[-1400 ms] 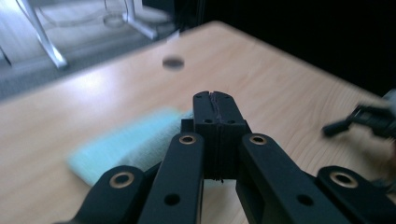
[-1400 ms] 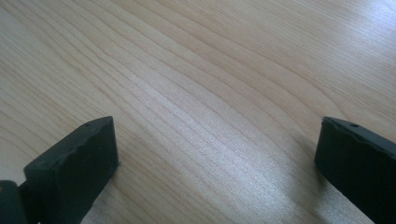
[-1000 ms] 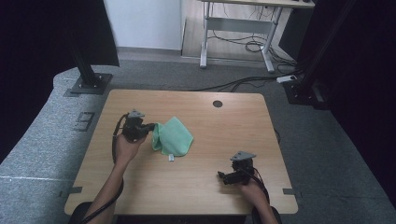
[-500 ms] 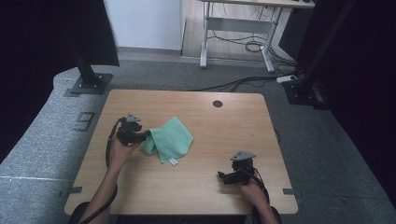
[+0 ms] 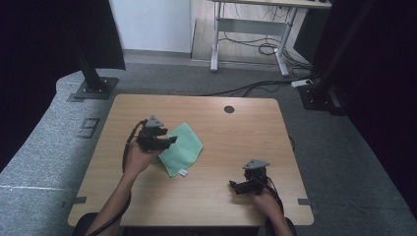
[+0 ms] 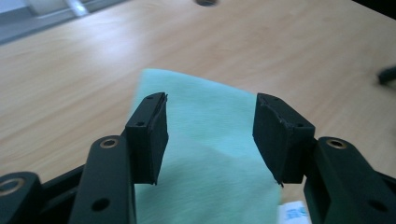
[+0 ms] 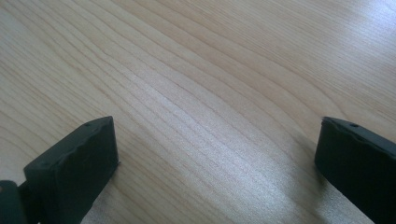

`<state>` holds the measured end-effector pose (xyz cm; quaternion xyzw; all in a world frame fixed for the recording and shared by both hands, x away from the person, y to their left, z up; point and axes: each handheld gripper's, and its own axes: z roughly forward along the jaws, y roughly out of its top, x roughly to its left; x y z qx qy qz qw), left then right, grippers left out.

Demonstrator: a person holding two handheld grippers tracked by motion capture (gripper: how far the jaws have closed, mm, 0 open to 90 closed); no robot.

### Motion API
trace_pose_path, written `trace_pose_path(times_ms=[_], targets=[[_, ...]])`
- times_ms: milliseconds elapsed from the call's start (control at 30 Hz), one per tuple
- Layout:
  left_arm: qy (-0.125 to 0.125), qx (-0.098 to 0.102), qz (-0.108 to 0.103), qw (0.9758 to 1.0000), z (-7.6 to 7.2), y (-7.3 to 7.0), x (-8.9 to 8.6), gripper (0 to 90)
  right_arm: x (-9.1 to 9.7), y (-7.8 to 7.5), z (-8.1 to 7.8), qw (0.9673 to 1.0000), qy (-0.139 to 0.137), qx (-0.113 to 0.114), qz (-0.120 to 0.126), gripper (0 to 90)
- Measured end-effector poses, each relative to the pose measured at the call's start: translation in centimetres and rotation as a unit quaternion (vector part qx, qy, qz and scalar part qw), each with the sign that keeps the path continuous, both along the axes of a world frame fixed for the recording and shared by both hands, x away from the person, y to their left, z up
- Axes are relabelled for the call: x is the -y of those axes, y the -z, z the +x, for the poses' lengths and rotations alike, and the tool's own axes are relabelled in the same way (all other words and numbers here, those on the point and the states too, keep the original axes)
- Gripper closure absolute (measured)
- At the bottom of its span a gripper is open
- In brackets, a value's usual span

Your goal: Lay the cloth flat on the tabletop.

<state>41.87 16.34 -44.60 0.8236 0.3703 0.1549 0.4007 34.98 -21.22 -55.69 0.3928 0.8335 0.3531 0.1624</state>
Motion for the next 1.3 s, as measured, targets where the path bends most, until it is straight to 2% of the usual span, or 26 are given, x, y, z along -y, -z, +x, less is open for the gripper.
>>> trace_pose_path(times_ms=[33,67,100,133,267,367,433,467,567,600,700,767,867,933,1000,1067,1167,1200,1233,1267,1300], targets=[[0.0,0.0,0.0,1.0,0.0,0.0,0.0,45.1,0.0,0.0,0.0,1.0,0.0,0.0,0.0,0.0],[0.02,-0.006,0.005,0.9998,-0.1,0.8,1.1,45.2,0.0,0.0,0.0,1.0,0.0,0.0,0.0,0.0],[0.02,-0.006,0.005,0.9998,-0.1,0.8,1.1,45.3,0.0,0.0,0.0,1.0,0.0,0.0,0.0,0.0],[0.042,-0.014,0.013,0.9989,-0.3,2.0,2.6,45.4,0.0,0.0,0.0,1.0,0.0,0.0,0.0,0.0],[0.065,-0.027,0.032,0.9971,-0.4,4.1,4.7,47.6,0.0,0.0,0.0,1.0,0.0,0.0,0.0,0.0],[0.07,-0.041,0.043,0.9958,-0.4,5.8,5.8,50.2,0.0,0.0,0.0,1.0,0.0,0.0,0.0,0.0],[0.07,-0.043,0.046,0.9955,-0.3,6.2,5.9,51.5,0.0,0.0,0.0,1.0,0.0,0.0,0.0,0.0],[0.07,-0.052,0.059,0.9944,-0.3,7.4,6.3,52.0,0.0,0.0,0.0,1.0,0.0,0.0,0.0,0.0],[0.072,-0.057,0.066,0.9936,-0.3,8.1,6.4,52.4,0.0,0.0,0.0,1.0,0.0,0.0,0.0,0.0],[0.074,-0.06,0.075,0.9926,-0.4,8.7,6.5,53.1,0.0,0.0,0.0,1.0,0.0,0.0,0.0,0.0],[0.069,-0.047,0.087,0.9927,-0.7,9.0,6.6,56.4,0.0,0.0,0.0,1.0,0.0,0.0,0.0,0.0],[0.067,-0.048,0.088,0.9927,-0.8,8.9,6.6,63.1,0.0,0.0,0.0,1.0,0.0,0.0,0.0,0.0],[0.067,-0.048,0.092,0.9923,-1.0,8.8,6.7,83.0,0.0,0.0,0.0,1.0,0.0,0.0,0.0,0.0],[0.071,-0.062,0.08,0.9923,-1.0,8.7,6.8,85.9,0.0,0.0,0.0,1.0,0.0,0.0,0.0,0.0],[0.078,-0.067,0.062,0.9928,-1.1,8.3,7.0,86.5,0.0,0.0,0.0,1.0,0.0,0.0,0.0,0.0],[0.082,-0.068,0.042,0.9935,-1.2,7.4,7.2,86.5,0.0,0.0,0.0,1.0,0.0,0.0,0.0,0.0],[0.084,-0.051,0.011,0.9951,-1.2,4.8,7.1,86.3,0.0,0.0,0.0,1.0,0.0,0.0,0.0,0.0],[0.083,-0.047,0.004,0.9955,-1.2,4.1,7.0,86.2,0.0,0.0,0.0,1.0,0.0,0.0,0.0,0.0],[0.083,-0.047,0.004,0.9955,-1.2,4.1,7.0,86.1,0.0,0.0,0.0,1.0,0.0,0.0,0.0,0.0],[0.078,-0.031,-0.008,0.9965,-1.0,2.2,6.4,86.0,0.0,0.0,0.0,1.0,0.0,0.0,0.0,0.0],[0.07,-0.023,-0.02,0.9971,-0.7,1.1,5.8,85.9,0.0,0.0,0.0,1.0,0.0,0.001,0.0,0.0]])
